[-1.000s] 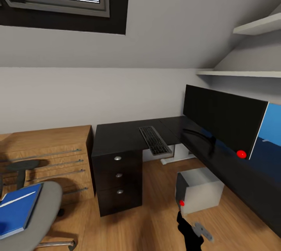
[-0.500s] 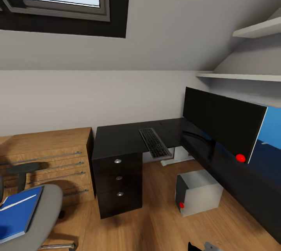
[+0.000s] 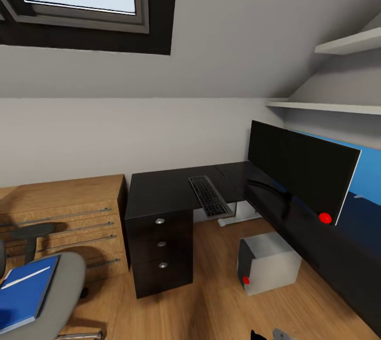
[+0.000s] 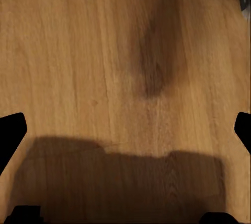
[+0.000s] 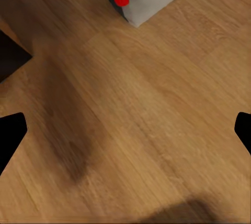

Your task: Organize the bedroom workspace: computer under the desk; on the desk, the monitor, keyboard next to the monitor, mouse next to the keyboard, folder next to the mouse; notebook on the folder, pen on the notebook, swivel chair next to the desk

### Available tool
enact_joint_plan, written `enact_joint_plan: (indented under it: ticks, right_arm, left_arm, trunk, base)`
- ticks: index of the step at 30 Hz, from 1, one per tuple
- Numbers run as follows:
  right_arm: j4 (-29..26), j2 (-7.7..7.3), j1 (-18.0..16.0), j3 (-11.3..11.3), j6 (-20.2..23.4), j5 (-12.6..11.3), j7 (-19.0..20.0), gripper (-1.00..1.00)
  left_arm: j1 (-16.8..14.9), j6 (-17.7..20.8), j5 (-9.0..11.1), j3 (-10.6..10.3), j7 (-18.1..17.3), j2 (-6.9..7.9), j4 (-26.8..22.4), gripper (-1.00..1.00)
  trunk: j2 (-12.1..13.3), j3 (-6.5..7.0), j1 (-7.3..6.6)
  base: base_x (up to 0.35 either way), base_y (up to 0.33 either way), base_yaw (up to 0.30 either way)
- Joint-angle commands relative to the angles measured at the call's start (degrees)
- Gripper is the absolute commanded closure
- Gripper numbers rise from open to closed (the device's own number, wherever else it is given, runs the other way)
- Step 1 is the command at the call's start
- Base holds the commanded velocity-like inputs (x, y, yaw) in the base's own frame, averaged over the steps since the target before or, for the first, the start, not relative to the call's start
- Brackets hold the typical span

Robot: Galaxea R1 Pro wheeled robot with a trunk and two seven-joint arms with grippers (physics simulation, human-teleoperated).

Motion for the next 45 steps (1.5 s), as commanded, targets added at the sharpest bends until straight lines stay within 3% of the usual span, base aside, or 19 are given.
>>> enact_joint_plan:
  ticks: [1, 7, 31, 37, 40, 45]
  right_arm:
    - [0.11, 0.12, -0.39, 0.44, -0.18, -0.32, -0.24, -1.0]
    - [0.1, -0.01, -2.16, 0.41, 0.03, -0.74, -0.12, -1.0]
    - [0.03, -0.54, -0.66, 0.53, -0.93, -0.55, 0.27, -1.0]
    - [0.01, -0.57, 3.53, 0.56, -10.38, 0.05, 0.22, -1.0]
    - [0.01, -0.55, 5.08, 0.57, -12.85, 1.17, 0.22, -1.0]
    - [0.07, -0.48, 8.81, 0.57, -16.4, 6.13, 0.21, -1.0]
  left_arm:
    - [0.01, 0.29, 0.49, -0.13, 0.16, -0.27, -0.18, -1.0]
    - [0.01, 0.93, 0.57, -0.1, -0.02, -0.95, -0.01, -1.0]
    - [-0.04, 0.83, 0.29, 0.32, -0.18, -1.06, 6.13, -1.0]
    - [-0.03, 0.6, 0.27, 0.35, -0.1, -1.03, 6.2, -1.0]
    - [0.0, -0.62, 0.28, 0.35, -0.1, -1.02, 6.33, -1.0]
    - [0.0, -7.63, 0.35, 0.07, -0.02, -1.02, 6.96, -1.0]
  trunk:
    - [-0.03, -0.05, 0.0]
    - [-0.03, -0.05, 0.0]
    - [-0.03, 0.07, 0.0]
    - [-0.03, 0.45, 0.0]
    - [-0.03, 0.55, 0.0]
    - [-0.03, 0.6, 0.0]
  base:
    - [0.0, 0.0, 0.0]
    - [0.0, 0.0, 0.0]
    - [0.0, 0.0, -0.014]
    - [0.0, 0.0, -0.162]
    - [0.0, 0.0, -0.088]
    - [0.0, 0.0, -0.027]
